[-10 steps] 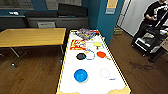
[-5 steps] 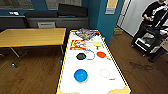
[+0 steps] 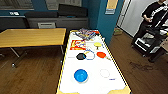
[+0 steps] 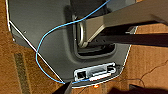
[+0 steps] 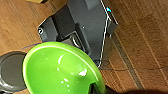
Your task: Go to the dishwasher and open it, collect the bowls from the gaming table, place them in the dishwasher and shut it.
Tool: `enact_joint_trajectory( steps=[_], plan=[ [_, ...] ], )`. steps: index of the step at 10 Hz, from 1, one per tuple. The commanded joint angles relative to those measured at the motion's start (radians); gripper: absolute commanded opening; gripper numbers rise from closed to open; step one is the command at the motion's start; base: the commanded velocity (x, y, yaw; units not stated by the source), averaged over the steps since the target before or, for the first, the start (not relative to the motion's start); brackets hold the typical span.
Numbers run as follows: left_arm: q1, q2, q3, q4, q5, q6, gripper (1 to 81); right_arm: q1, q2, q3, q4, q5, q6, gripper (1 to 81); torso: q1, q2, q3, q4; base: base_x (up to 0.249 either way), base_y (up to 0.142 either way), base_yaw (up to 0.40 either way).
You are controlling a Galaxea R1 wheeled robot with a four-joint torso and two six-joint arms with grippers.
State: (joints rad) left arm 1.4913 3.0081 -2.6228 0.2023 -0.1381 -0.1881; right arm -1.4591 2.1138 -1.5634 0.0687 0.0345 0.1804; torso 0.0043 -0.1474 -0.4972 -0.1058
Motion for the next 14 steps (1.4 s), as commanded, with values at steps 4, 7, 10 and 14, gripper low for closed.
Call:
enact_joint_trajectory(
  steps=[4,7,10,14],
  plan=[
    [-0.034,-0.437,0.63,-0.003,0.058,-0.027,81.1,-0.125,0.149,-0.268,0.036,0.136,-0.085,1.0,0.0,0.0,0.0,0.0,0.0,0.0,0.0],
    [-0.088,-0.609,0.836,-0.003,0.058,-0.044,81.1,-0.117,0.183,-0.299,0.034,0.145,-0.085,1.0,0.0,0.0,0.0,0.0,0.0,0.0,0.0],
    [-0.153,-0.725,0.964,-0.004,0.06,-0.063,81.1,-0.125,0.237,-0.343,0.029,0.147,-0.09,1.0,0.0,0.0,0.001,0.0,0.0,0.0,0.0],
    [-0.272,-0.951,1.216,-0.001,0.058,-0.152,81.1,-0.12,0.258,-0.351,0.014,0.15,-0.091,1.0,0.0,0.0,0.001,0.0,0.0,0.0,0.0]
  ],
)
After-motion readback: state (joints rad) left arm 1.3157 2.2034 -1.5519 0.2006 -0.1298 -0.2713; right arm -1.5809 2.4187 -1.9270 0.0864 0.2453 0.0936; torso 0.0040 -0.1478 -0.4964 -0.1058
